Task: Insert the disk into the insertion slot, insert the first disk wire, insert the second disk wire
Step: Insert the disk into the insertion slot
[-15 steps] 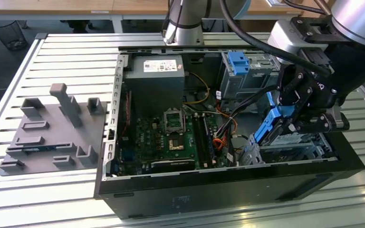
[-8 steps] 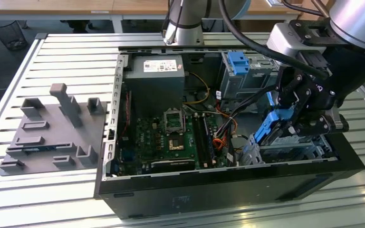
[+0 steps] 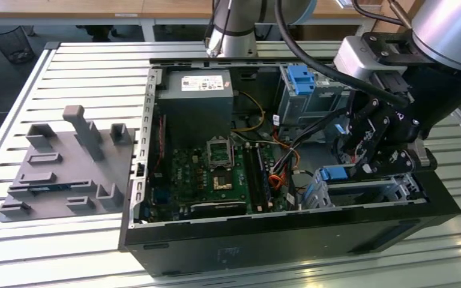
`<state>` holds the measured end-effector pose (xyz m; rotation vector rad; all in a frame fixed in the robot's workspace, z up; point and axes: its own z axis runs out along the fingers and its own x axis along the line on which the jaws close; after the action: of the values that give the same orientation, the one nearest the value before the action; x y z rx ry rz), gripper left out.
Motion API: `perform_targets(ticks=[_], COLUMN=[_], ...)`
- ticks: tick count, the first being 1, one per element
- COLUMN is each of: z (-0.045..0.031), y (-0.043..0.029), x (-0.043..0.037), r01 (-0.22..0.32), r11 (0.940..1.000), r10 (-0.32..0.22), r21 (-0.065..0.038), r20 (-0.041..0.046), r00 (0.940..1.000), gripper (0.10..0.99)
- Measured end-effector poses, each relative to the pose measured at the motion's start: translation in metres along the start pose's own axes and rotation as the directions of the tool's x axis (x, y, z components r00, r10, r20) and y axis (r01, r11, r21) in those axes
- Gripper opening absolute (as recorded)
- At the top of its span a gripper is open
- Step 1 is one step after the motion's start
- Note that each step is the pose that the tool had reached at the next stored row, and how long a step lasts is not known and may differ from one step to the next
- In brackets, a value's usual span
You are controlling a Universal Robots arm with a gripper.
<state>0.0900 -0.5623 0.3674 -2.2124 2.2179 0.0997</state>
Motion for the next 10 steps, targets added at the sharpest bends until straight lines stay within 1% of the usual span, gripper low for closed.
perform_targets(ticks=[1, 2, 3, 5, 6, 8, 9, 10], z=[0.0009, 0.0019, 0.0029, 0.0049, 0.0057, 0.0077, 0.0088, 0.0099], y=[-0.0001, -0.0001, -0.0001, -0.0002, -0.0002, -0.0003, -0.0003, -0.0004], x=[0.0000, 0.0001, 0.0001, 0.0002, 0.0003, 0.0004, 0.0004, 0.0005], r01=[0.001, 0.001, 0.002, 0.002, 0.003, 0.003, 0.003, 0.003], r11=[1.0000, 1.0000, 1.0000, 1.0000, 1.0000, 1.0000, 1.0000, 1.0000], r10=[-0.001, -0.001, -0.002, -0.002, -0.003, -0.003, -0.003, -0.003], r21=[0.001, 0.002, 0.005, 0.008, 0.009, 0.009, 0.009, 0.009], r20=[0.0000, 0.0000, 0.0000, 0.0000, -0.0001, 0.0001, 0.0000, -0.0001], r00=[1.0000, 1.0000, 1.0000, 1.0000, 1.0000, 1.0000, 1.0000, 1.0000], gripper=[0.482, 0.424, 0.424, 0.302, 0.302, 0.188, 0.188, 0.129])
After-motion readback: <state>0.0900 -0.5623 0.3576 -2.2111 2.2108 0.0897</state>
